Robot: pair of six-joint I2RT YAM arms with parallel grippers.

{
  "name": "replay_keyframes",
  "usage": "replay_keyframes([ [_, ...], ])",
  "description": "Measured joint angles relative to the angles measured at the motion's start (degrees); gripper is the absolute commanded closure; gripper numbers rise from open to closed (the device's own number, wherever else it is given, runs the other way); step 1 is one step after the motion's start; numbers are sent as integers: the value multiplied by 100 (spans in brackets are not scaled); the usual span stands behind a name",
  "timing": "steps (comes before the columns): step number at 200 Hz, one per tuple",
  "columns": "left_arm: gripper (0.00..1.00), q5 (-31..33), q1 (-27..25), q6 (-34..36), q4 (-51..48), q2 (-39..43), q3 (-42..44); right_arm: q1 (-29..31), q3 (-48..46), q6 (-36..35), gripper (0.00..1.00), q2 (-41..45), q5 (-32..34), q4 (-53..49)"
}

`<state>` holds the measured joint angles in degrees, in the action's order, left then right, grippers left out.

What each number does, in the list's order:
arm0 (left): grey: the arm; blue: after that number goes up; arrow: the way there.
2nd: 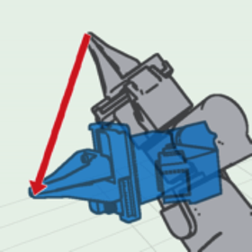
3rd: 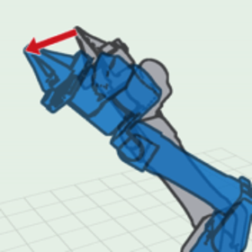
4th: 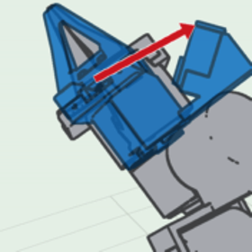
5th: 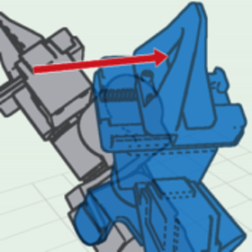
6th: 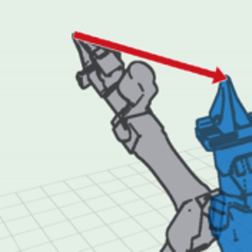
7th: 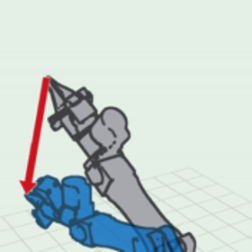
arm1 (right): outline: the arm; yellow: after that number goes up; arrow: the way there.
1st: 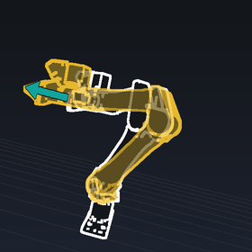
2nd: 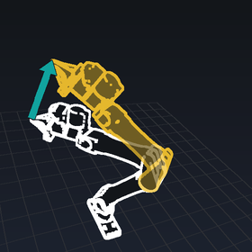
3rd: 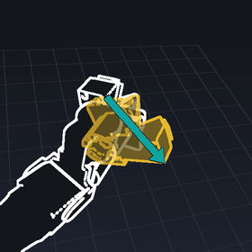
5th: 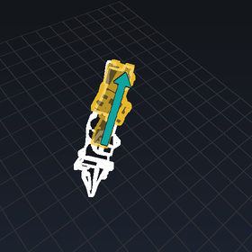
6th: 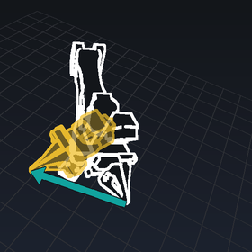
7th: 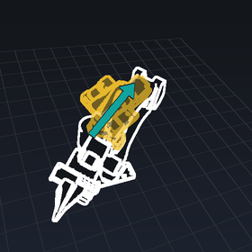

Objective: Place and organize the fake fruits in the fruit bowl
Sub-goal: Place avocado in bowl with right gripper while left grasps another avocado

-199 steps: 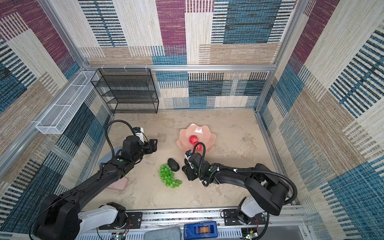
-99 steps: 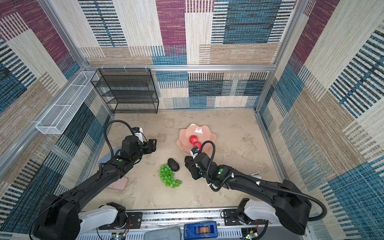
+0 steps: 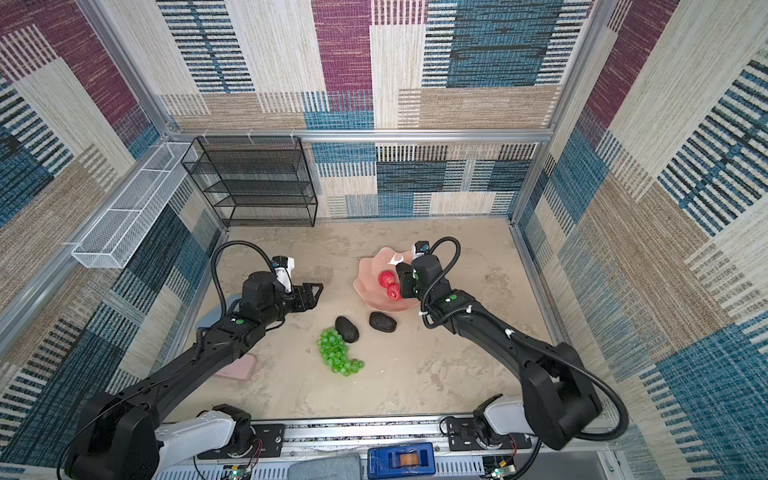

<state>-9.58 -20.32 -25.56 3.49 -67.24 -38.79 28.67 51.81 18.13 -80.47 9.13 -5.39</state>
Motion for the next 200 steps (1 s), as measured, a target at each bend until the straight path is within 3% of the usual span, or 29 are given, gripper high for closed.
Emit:
replay_keyframes([
  [31, 24, -393, -262, -170, -37, -55, 103, -205, 492, -42, 59, -1134, 7, 420],
  [66, 24, -382, -852, -234, -245, -348, 144, -385, 608, -33, 57, -1834, -9, 638],
  [95, 25, -212, -1060, -201, -575, -723, 31, -476, 673, -4, 47, -2122, -17, 782],
  [140, 25, 48, -1333, -144, -1038, -1161, -345, -490, 706, 74, 26, -2133, -166, 892],
  [200, 27, 361, -1624, -116, -1742, -1869, -883, -490, 533, 87, 18, -1211, -210, 957],
])
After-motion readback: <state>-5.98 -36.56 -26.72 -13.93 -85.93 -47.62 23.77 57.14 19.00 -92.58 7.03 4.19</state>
